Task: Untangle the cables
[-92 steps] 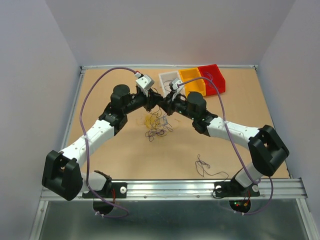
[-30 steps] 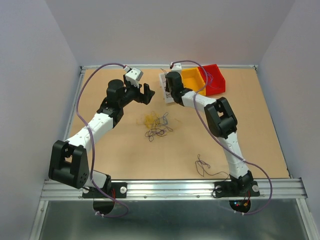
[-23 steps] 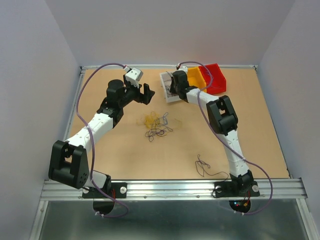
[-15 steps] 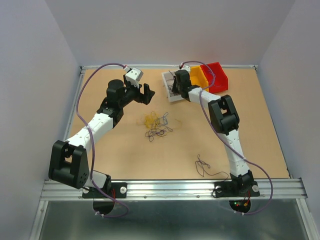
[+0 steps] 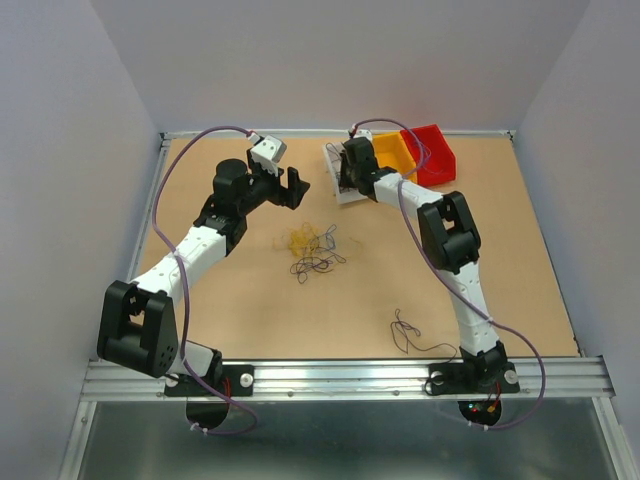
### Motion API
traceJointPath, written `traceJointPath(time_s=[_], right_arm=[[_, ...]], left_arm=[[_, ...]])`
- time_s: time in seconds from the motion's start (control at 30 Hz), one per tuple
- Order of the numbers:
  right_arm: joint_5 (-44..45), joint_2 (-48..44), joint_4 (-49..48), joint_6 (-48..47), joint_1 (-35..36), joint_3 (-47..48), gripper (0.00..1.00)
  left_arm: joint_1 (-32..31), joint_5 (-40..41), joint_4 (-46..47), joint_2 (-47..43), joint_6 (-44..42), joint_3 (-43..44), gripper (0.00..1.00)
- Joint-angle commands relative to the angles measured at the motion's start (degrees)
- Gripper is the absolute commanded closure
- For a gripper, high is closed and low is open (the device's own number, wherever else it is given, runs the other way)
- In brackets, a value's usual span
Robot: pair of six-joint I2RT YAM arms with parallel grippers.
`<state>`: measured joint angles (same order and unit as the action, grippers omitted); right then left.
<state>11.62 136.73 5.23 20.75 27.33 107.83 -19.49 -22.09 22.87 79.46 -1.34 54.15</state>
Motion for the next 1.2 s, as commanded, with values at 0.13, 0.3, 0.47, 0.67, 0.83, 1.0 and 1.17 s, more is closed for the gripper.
traceJointPath(time_s=[0.13,0.3,0.47,0.67,0.83,1.0,1.17], right_arm=[[3.5,-8.9,-0.2,-2.7,2.3,-3.2,0.51],[4.6,-13.8,-1.5,-3.2,2.3,-8.4,0.39],[4.5,-20.2,-4.0,-3.5,2.3,-14.4,0.39],[2.3,-35.3,-0.4,-4.9,2.4,-27.7,0.20],[0.6,-47.8,12.9,-4.4,3.2,-41.0,0.00],[2.8,-60.3,16.4,2.7,5.4,-54.3,0.00],[2.3,-71.5,19.5,7.3,11.1,-61.3,0.00]], left_arm=[[0.1,-0.6,2.0,-2.2,-1.3,2.3,0.11],[0.0,-1.4,2.3,-2.6,-1.4,2.0,0.11],[-0.1,-2.2,2.3,-1.7,-1.6,2.3,0.11],[-0.5,-2.2,2.2,-1.9,-2.2,2.2,0.11],[-1.1,-1.8,2.1,-2.6,-2.6,1.7,0.11],[-1.7,-1.6,2.2,-2.3,-3.0,1.7,0.11],[-2.2,-1.8,2.1,-2.2,-3.2,1.7,0.11]])
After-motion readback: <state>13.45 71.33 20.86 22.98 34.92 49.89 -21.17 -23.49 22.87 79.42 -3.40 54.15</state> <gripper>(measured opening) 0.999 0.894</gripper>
